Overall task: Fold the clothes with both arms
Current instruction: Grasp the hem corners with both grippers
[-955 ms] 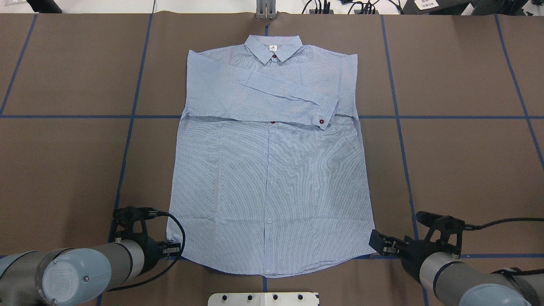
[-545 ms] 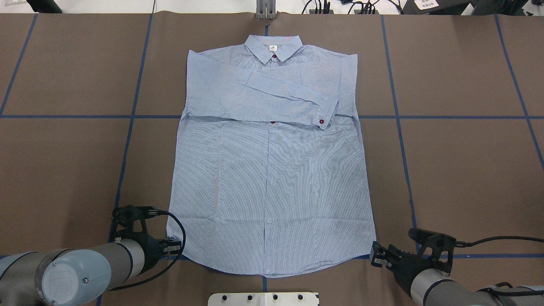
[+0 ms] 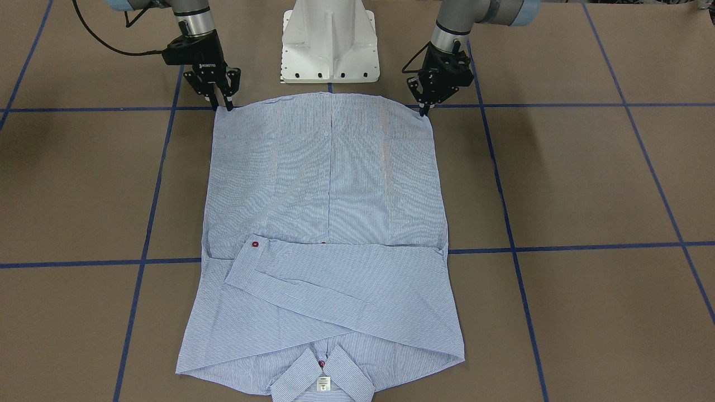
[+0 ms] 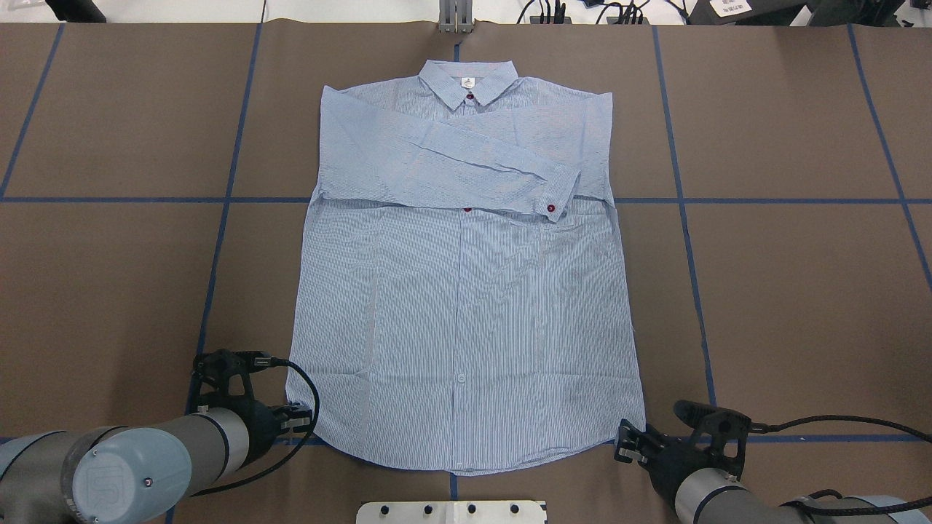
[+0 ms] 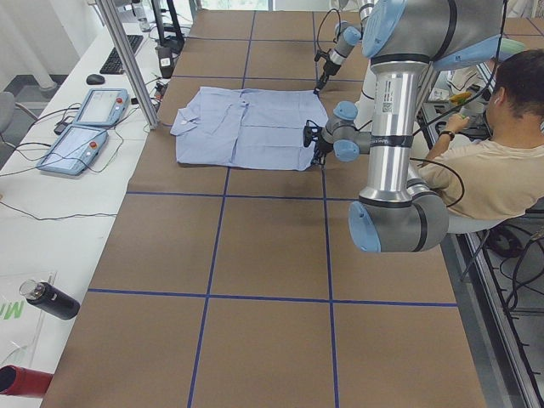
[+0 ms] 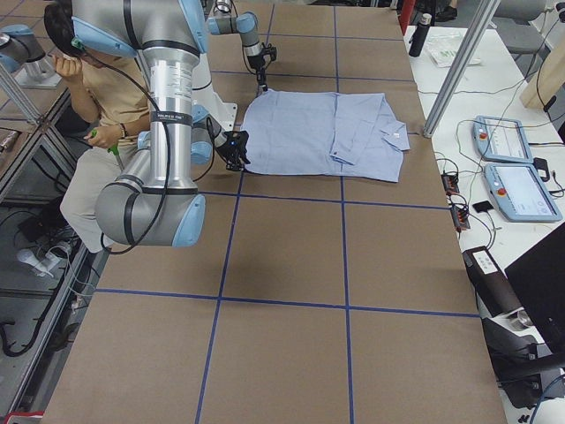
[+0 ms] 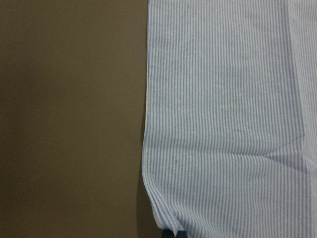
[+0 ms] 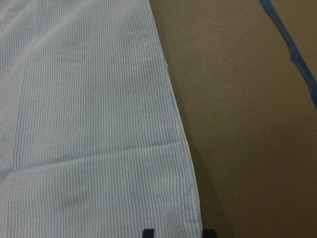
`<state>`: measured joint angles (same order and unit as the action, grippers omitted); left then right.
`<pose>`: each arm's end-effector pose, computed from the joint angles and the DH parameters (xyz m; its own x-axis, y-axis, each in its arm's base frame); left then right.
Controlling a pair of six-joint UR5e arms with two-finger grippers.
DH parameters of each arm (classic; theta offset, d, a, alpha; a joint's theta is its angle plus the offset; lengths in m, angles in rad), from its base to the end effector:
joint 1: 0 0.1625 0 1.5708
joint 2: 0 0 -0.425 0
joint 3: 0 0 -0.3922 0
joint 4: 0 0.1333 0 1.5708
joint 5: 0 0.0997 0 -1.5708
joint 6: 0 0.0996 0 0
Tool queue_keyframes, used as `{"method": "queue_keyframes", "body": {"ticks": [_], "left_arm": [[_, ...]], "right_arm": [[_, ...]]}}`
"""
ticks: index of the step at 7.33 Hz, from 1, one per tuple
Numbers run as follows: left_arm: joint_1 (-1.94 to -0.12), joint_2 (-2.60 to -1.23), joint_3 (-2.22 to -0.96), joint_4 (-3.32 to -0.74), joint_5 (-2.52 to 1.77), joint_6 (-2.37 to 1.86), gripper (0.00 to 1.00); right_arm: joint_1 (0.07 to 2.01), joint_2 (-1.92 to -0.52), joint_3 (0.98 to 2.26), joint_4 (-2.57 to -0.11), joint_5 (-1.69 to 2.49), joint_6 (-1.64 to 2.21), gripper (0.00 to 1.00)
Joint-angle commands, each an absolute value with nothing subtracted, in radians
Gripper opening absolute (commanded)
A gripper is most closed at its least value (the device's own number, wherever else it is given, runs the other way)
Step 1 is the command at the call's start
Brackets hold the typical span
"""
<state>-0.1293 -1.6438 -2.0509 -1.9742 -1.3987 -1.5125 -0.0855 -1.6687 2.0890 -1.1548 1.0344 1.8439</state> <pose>0.4788 -0.2139 0.3554 0.5861 -0.0183 -0.8100 0.2321 0.9617 0.1462 -0.4610 -0.1454 0.4088 0.5609 0.1846 0.8070 -0.4733 0.8713 0.1296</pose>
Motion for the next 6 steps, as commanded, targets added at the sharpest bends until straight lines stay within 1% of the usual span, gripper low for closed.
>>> {"method": "queue_keyframes", "body": {"ticks": [1, 2, 4, 5, 6], "left_arm": [[-0.129, -1.644, -2.051, -1.974, -1.399, -1.513, 0.0], [-0.129, -1.644, -2.051, -1.974, -1.399, -1.513, 0.0], [-0.13, -1.654, -2.06, -1.974, -1.401, -1.511, 0.0], [-0.133, -1.655, -2.094, -1.974, -1.408, -1.509, 0.0], [-0.144, -1.643, -2.168, -1.965, -1.413, -1.502, 0.0]], "right_arm": [[-0.083, -1.672, 2.088, -1.157, 1.034, 1.844, 0.42], [-0.083, -1.672, 2.088, -1.158, 1.035, 1.844, 0.0], [-0.078, -1.671, 2.101, -1.161, 1.035, 1.842, 0.0], [-0.074, -1.674, 2.153, -1.167, 1.037, 1.842, 0.0], [-0.04, -1.689, 2.217, -1.169, 1.046, 1.838, 0.0]]}}
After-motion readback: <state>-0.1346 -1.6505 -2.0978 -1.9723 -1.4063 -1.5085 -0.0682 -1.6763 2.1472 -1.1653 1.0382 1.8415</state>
